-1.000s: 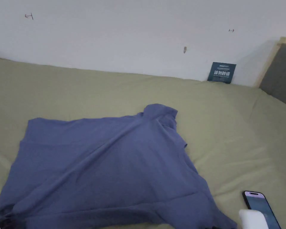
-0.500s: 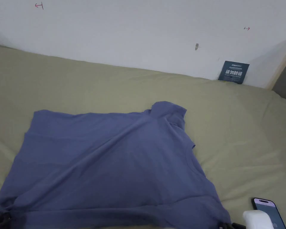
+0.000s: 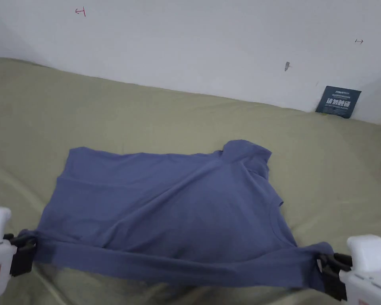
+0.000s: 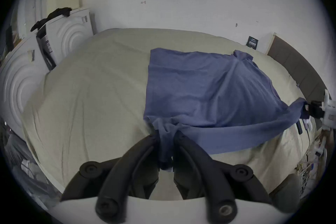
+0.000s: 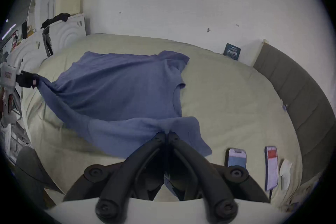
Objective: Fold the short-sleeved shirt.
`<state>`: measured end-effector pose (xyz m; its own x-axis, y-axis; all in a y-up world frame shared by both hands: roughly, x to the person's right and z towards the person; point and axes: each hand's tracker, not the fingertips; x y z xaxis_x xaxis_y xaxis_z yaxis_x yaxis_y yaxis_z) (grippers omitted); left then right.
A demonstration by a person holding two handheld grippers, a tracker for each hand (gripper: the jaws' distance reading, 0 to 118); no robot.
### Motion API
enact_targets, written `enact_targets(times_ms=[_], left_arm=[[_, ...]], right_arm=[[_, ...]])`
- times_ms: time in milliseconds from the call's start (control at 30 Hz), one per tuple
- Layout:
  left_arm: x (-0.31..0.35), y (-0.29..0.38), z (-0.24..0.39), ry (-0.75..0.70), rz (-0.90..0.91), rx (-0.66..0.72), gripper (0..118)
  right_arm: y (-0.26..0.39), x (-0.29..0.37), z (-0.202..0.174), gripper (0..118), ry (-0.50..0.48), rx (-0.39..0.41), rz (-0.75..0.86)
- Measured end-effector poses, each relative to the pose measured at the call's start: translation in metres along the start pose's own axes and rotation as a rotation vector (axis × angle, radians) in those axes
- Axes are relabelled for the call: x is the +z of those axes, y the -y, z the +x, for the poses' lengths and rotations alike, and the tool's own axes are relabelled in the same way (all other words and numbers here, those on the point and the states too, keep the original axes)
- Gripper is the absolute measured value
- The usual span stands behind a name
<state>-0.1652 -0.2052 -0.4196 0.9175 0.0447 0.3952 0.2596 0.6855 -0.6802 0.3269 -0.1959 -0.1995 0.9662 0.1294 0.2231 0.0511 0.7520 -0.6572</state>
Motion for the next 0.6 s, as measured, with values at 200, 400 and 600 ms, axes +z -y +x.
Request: enact_targets(times_ms=[200,400,600], left_arm=[[-0.037,-0.044,-0.02,0.055,-0.097,-0.076,13],[-0.082,-0.083,-0.03,0.115,-0.164,-0.108,13],[-0.111,-0.112,-0.028,0.103,-0.144,-0.157,15]], right_arm=[[-0.052,-0.059,0.039,5,-0.074,-0.131,-0.067],[-0.098,-0.119,0.047,5,-0.082,-0.115,-0.117],[-0.126,-0.167,0.045,5,-0.025,-0.13,-0.116]])
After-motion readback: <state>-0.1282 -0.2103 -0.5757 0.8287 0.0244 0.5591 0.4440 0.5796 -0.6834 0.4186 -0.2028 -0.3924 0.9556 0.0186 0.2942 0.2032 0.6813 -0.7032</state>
